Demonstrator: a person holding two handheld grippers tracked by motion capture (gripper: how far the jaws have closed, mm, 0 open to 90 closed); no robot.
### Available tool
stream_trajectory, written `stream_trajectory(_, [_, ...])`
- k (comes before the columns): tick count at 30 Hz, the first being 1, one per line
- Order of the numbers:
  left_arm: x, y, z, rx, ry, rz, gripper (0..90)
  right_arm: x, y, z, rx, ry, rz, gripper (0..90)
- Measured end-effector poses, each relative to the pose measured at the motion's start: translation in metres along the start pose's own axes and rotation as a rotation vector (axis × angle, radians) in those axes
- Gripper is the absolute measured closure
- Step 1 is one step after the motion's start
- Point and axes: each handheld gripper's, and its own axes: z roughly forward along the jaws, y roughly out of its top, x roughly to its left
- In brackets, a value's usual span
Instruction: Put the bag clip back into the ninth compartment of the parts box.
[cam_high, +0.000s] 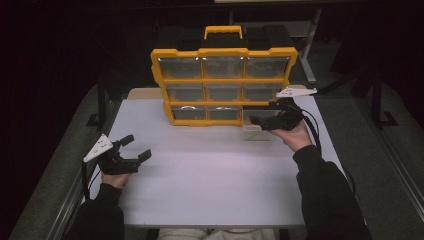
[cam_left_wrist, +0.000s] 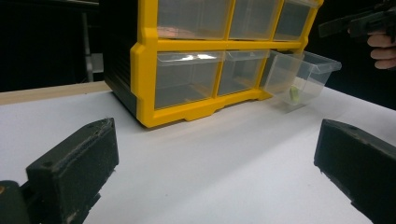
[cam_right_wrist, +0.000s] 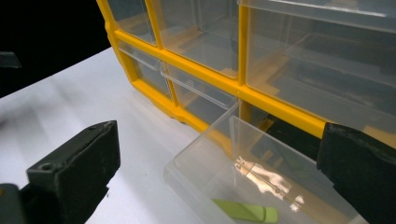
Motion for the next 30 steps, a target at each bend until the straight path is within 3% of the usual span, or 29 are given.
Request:
stream_trajectory(11, [0.0, 0.0, -0.001, 0.0, 0.005, -0.002, 0.0, 0.002, -0.018, -0.014, -0.023, -0.014, 0.003, 0.0])
stream_trajectory(19, [0.0, 0.0, -0.001, 0.002, 0.004, -0.001, 0.0, 0.006, -0.027, -0.024, -0.085, -0.018, -0.006, 0.0])
stream_trajectory(30, [0.0, 0.0, -0.002, 0.001, 0.006, 0.0, 0.0, 0.012, -0.04, -0.032, -0.089, -0.02, -0.017, 0.0])
